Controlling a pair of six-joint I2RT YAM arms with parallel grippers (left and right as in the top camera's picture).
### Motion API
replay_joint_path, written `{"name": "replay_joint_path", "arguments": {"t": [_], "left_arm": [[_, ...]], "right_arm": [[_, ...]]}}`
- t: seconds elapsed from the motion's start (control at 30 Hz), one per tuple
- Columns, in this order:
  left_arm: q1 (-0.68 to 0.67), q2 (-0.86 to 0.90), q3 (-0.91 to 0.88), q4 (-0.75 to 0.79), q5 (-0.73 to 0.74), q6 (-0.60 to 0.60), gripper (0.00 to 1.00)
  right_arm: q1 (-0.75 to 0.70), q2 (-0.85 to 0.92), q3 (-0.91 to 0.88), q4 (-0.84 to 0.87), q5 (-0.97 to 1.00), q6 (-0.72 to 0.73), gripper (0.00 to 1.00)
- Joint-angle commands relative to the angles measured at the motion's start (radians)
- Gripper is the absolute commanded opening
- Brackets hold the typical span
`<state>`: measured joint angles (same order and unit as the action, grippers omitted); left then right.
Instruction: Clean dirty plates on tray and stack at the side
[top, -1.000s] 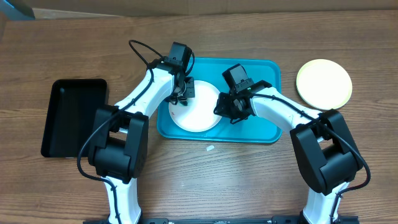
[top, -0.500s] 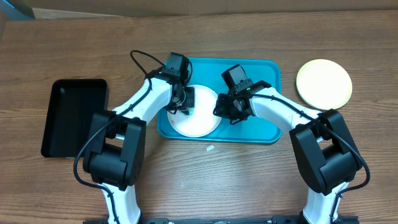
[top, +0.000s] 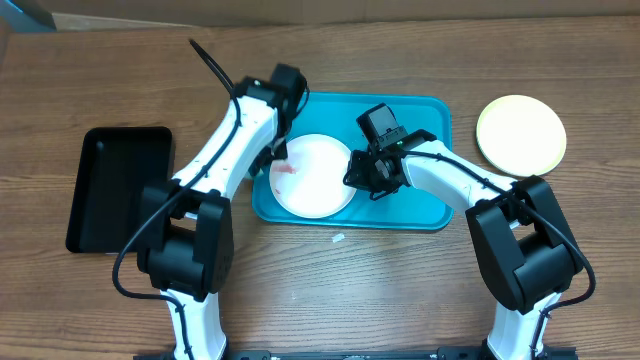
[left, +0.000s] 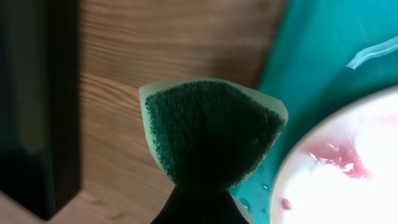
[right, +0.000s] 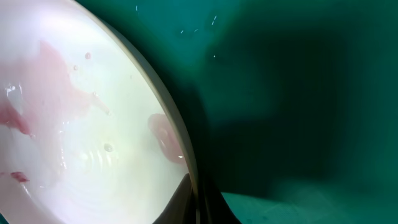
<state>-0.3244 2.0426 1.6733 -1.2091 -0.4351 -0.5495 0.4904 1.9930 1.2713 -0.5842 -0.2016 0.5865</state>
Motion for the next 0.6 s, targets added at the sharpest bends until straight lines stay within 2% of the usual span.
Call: {"name": "replay_joint_path", "arguments": {"t": [0.0, 0.1, 0.2, 0.27, 0.47, 0.57], "left_arm": [[0.004, 0.008, 0.069, -0.026, -0.022, -0.075, 0.04], [0.016, 0.006, 0.078, -0.018, 0.161, -0.053, 0.04], [0.035, 0.007, 0.069, 0.039, 0.410, 0.087, 0.04], [0.041, 0.007, 0.064, 0.064, 0.498, 0.156, 0.04], [0.043, 0.007, 0.063, 0.067, 0.495, 0.240, 0.04], [0.043, 0.007, 0.063, 0.066, 0.495, 0.240, 0.04]], "right_arm": [[-0.008, -0.002, 0.009, -0.016, 0.024, -0.016, 0.04], [-0.008, -0.033, 0.061, -0.078, 0.039, -0.045, 0.04], [-0.008, -0.074, 0.131, -0.160, 0.141, -0.045, 0.04], [-0.008, -0.100, 0.190, -0.232, 0.241, -0.045, 0.04], [-0.008, -0.119, 0.405, -0.491, 0.557, -0.066, 0.04], [-0.008, -0.119, 0.495, -0.596, 0.686, -0.090, 0.04]]}}
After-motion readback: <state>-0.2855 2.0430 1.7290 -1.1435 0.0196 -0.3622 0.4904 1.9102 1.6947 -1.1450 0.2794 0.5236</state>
